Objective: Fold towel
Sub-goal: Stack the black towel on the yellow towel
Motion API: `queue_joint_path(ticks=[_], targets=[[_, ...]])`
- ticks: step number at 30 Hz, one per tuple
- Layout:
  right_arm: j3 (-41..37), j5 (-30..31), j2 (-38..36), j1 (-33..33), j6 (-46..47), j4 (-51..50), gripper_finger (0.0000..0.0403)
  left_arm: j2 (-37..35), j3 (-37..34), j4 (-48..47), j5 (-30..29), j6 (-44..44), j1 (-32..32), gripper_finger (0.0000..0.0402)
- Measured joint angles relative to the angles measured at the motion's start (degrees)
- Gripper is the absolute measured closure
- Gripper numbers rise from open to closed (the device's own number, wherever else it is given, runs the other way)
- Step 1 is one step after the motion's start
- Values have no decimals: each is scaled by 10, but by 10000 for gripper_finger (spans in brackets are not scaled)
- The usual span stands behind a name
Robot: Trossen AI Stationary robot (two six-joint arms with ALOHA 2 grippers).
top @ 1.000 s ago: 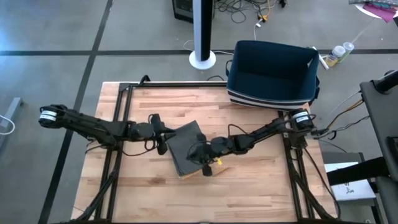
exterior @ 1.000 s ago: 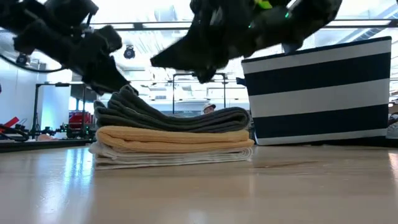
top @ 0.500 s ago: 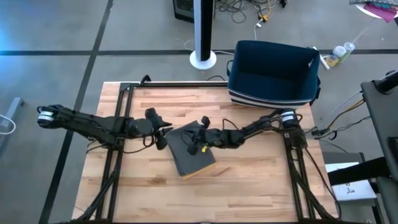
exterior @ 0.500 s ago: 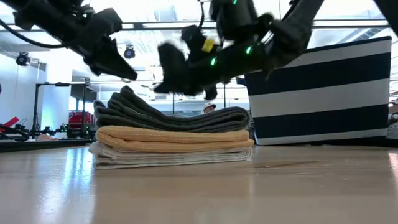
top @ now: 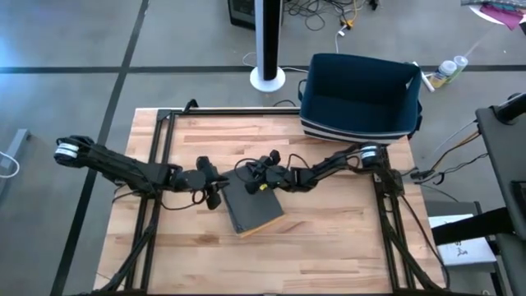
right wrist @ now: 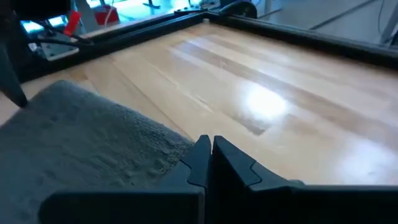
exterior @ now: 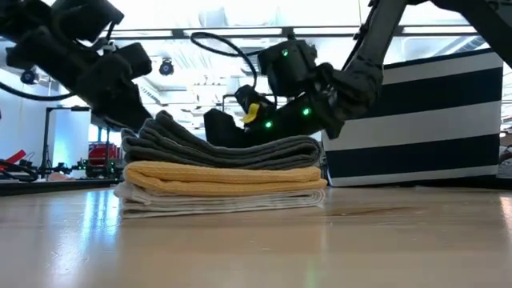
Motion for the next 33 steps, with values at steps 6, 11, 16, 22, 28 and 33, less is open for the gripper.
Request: queue_joint_path(ticks=[6, 11, 16, 22, 28, 33], targets=[[-25, 45, -53, -2, -19, -2, 390, 24, -17, -4, -2, 2, 0, 327], [-35, 40, -24, -1, 12, -26, 390, 28, -24, 12, 0, 5, -1, 327], [-40, 43, 4, -2, 57, -19, 390, 8, -22, 15, 12, 11, -3, 326], [-39, 42, -57, 10, -48, -7, 390, -11, -25, 32, -11, 29, -3, 309], [-49, -37, -127, 54, -142, -20, 390, 4, -24, 53, -46, 20, -1, 287], [-52, -96, -130, 99, -130, -15, 390, 13, -28, 52, -60, 6, -1, 273]])
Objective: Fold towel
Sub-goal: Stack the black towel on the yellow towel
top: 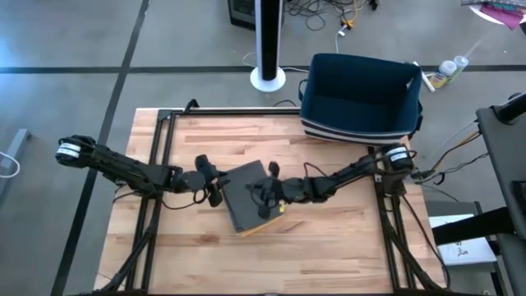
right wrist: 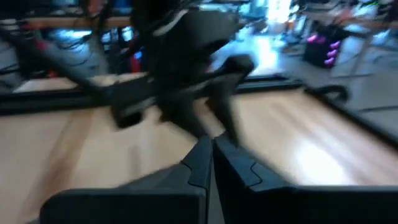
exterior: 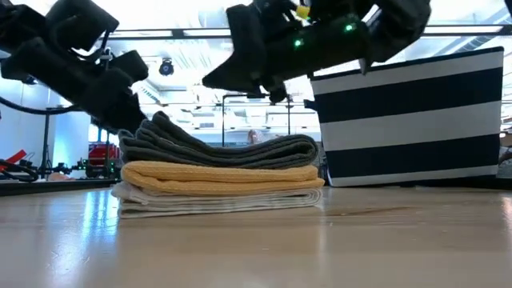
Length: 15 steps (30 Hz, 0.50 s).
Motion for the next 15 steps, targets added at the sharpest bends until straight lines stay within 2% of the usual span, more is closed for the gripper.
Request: queue_joint_path(ticks=[6, 10, 15], targets=[[-1, -1, 64, 45, 40, 13, 390, 9, -28, -2, -8, -39, 0, 271], [3, 5, 119, 54, 62, 40, 390, 19, -52, 29, -12, -64, 0, 278], [13, 5, 130, 54, 59, 49, 390, 12, -55, 45, -12, -60, 0, 285]])
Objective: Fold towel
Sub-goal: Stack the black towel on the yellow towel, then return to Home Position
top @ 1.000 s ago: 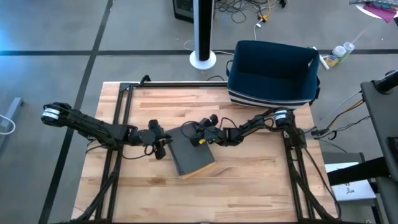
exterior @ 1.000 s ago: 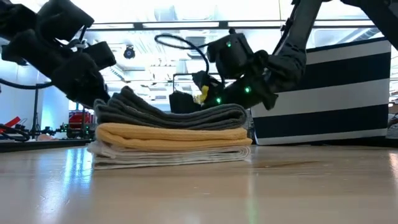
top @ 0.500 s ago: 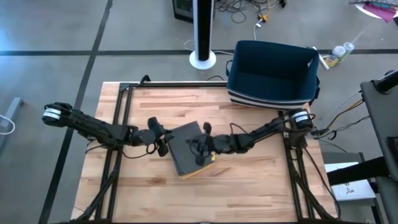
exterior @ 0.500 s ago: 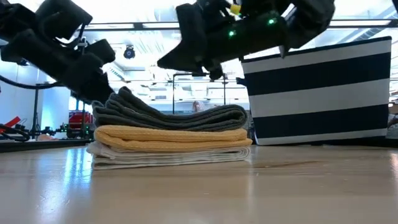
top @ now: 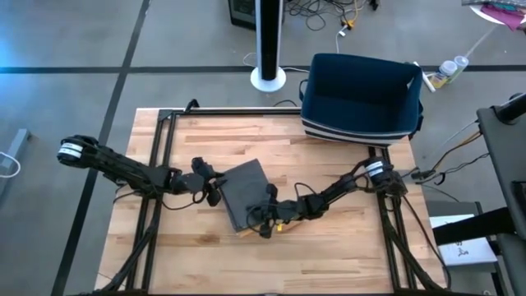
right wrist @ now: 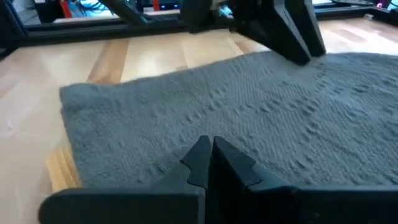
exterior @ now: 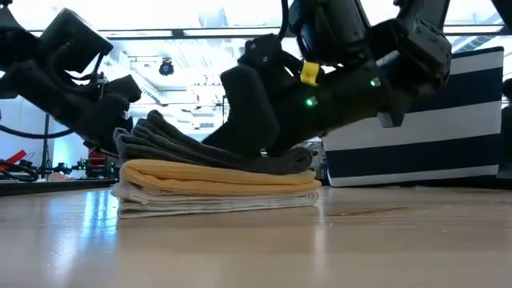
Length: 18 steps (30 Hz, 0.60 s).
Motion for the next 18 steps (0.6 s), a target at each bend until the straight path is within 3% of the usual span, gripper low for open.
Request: queue_joint_path(ticks=[4, 7, 10, 18], targets=[[15, -3, -29, 6, -43, 13, 390, -24, 24, -4, 17, 20, -3, 282], [46, -61, -31, 7, -74, 42, 390, -39, 45, 3, 25, 51, -3, 274], [83, -108, -9, 4, -81, 22, 390, -40, 61, 7, 11, 74, -3, 267], [162, -141, 91, 2, -30, -22, 390, -64, 73, 18, -11, 87, -3, 258]])
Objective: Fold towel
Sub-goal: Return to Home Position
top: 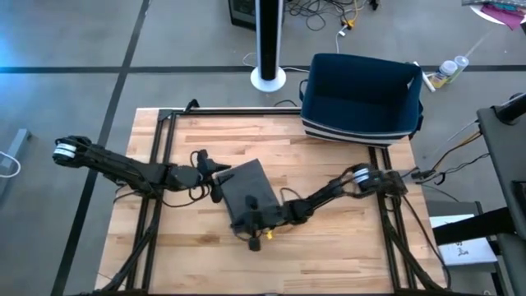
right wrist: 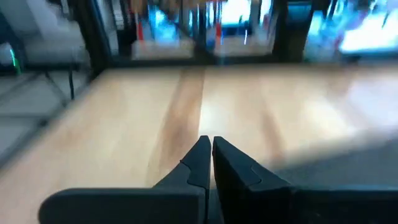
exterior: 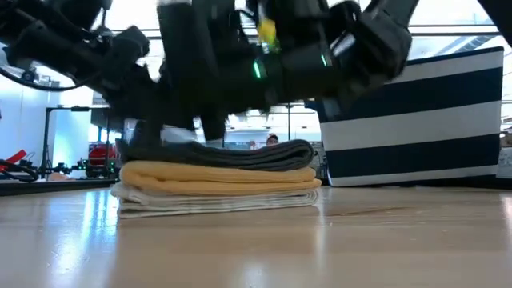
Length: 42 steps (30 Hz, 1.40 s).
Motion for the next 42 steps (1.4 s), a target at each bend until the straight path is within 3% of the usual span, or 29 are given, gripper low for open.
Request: queue_joint_path(ticks=[7, 13, 19, 31, 42], targets=[[21, 1, -11, 0, -9, -27, 390, -89, 1, -8, 2, 33, 0, 258], [21, 1, -125, 3, -57, -133, 390, -150, 32, -12, 2, 60, 0, 271], [13, 3, -254, 2, -136, -243, 390, -198, 68, -81, 3, 70, 0, 286], [25, 97, -424, -5, -178, -389, 390, -177, 145, -75, 3, 114, 0, 268], [17, 96, -546, -5, -107, -590, 390, -189, 254, -238, 6, 59, 0, 246]])
